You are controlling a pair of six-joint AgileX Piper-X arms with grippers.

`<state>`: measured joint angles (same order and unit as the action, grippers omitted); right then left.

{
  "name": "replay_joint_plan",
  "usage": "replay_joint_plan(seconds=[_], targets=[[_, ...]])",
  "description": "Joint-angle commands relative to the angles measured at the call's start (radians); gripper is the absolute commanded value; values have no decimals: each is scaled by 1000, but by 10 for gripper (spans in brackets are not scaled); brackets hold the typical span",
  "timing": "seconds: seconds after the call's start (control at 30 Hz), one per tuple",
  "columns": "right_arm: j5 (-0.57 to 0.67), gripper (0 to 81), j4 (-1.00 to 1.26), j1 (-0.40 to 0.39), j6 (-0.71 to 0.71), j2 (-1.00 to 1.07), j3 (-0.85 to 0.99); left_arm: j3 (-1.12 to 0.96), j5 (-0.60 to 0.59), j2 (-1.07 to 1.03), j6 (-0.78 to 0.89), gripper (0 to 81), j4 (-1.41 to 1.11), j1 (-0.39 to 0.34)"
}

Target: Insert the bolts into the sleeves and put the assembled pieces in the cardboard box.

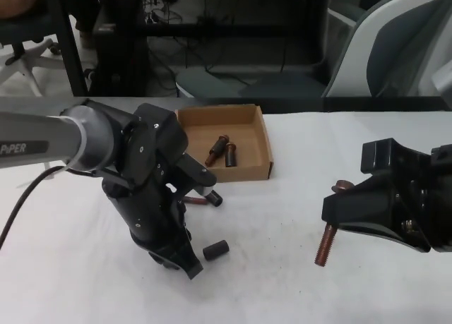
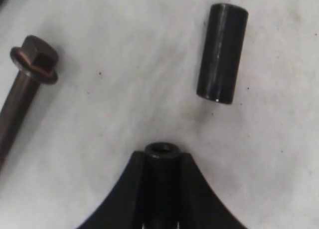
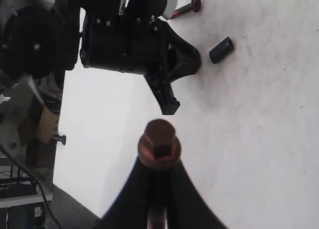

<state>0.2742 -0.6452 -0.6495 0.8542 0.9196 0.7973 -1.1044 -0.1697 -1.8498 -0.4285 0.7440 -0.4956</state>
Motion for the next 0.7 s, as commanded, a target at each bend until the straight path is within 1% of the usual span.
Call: replay_joint_plan(seconds=[0.0, 0.13, 0.2, 0.27, 0.43, 0.67], targets=[[9, 6, 8, 4, -9, -9, 1, -1, 46, -9, 3, 17, 87, -5], [9, 6, 8, 4, -9, -9, 1, 1, 41, 64, 22, 17, 94, -2], [9, 6, 8, 4, -29, -9, 1, 4, 11, 119, 46, 17, 94, -2], [9, 6, 15, 4, -54, -9, 1, 15, -50, 180, 64, 17, 92, -2], [9, 6, 82, 4, -53, -9, 1, 77, -146, 333, 88, 17, 74, -2], [-6, 6, 216, 4, -53, 11, -4, 268, -317, 599, 197, 17, -117, -2]])
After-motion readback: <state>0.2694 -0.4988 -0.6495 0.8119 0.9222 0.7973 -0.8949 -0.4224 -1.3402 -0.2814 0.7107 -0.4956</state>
